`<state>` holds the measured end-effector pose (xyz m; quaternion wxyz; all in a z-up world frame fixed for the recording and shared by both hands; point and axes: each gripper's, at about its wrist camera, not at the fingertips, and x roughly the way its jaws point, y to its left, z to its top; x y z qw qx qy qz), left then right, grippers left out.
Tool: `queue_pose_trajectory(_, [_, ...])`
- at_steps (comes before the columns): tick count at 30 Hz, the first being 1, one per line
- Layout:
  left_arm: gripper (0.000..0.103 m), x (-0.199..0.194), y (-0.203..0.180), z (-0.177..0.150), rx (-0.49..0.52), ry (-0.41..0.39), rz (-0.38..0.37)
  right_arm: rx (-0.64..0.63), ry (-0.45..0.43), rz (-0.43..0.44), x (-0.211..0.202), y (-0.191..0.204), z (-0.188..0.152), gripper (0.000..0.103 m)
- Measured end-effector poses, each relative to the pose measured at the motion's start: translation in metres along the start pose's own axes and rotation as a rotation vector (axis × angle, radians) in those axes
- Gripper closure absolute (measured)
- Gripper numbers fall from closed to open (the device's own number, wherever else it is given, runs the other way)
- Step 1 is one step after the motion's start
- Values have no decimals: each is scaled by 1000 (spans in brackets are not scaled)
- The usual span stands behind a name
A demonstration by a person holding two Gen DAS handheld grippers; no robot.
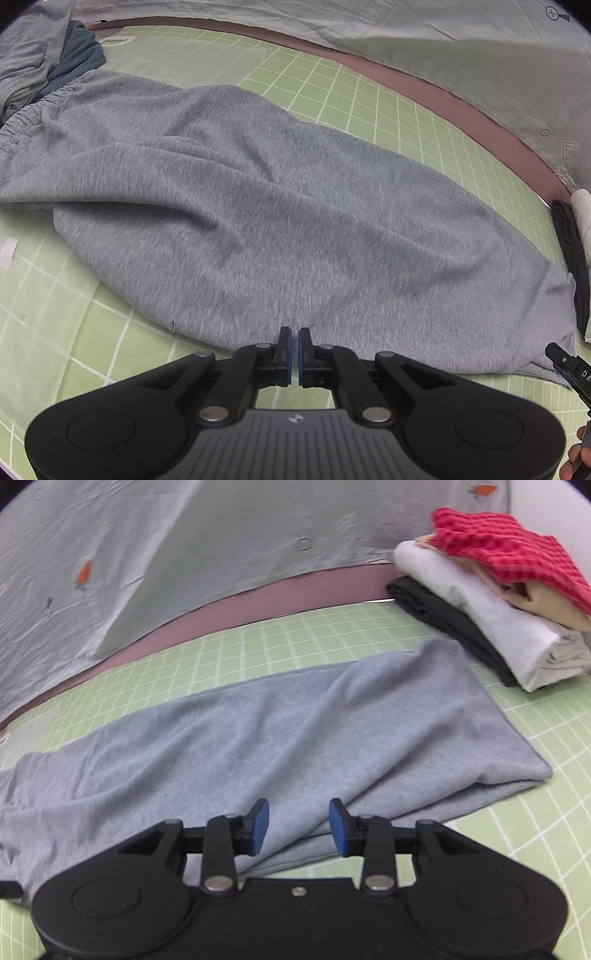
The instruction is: Fold clothes
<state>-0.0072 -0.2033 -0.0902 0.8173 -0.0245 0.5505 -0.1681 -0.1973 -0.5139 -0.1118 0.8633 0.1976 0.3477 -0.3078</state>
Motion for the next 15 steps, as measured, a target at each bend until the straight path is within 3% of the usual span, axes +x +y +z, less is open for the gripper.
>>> queue_pose_trajectory(2, [96, -1, 0, 1, -10, -11, 7, 64, 2, -84, 5, -21, 3, 66])
queue_pose_trajectory(5, [95, 3, 1, 5, -20, -10, 43, 192, 7, -138, 11, -56, 5, 66])
queue_pose_trajectory(9, [93, 13, 4, 9, -36, 4, 75, 348, 6, -155, 18, -88, 7, 66])
queue_pose_trajectory(15, [93, 23, 4, 11, -53, 20, 101, 464, 8, -186, 29, -113, 13, 69])
